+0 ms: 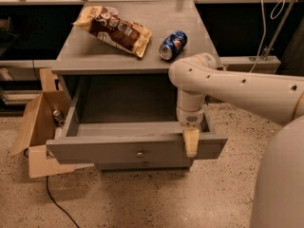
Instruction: Open top drawer
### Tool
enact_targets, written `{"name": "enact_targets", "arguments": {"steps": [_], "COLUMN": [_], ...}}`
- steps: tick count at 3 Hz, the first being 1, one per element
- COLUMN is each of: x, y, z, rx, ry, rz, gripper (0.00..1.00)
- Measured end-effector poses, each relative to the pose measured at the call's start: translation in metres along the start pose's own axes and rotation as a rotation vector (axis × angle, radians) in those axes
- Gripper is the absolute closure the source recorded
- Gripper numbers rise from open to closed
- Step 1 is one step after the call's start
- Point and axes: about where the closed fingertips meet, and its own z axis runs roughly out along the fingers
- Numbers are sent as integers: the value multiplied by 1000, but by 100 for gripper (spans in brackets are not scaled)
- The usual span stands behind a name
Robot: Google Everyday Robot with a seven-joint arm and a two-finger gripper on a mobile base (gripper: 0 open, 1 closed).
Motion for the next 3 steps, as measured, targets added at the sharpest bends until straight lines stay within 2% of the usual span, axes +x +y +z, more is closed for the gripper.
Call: {"name": "enact_targets", "arguments": {"steps": [1, 2, 3], "x": [0, 31, 63], "y": [0, 24, 42], "z": [0, -65, -126], "rx": [0, 94, 212], "ry": [0, -85, -166], "rz": [0, -12, 3], "gripper": [0, 0, 0]}}
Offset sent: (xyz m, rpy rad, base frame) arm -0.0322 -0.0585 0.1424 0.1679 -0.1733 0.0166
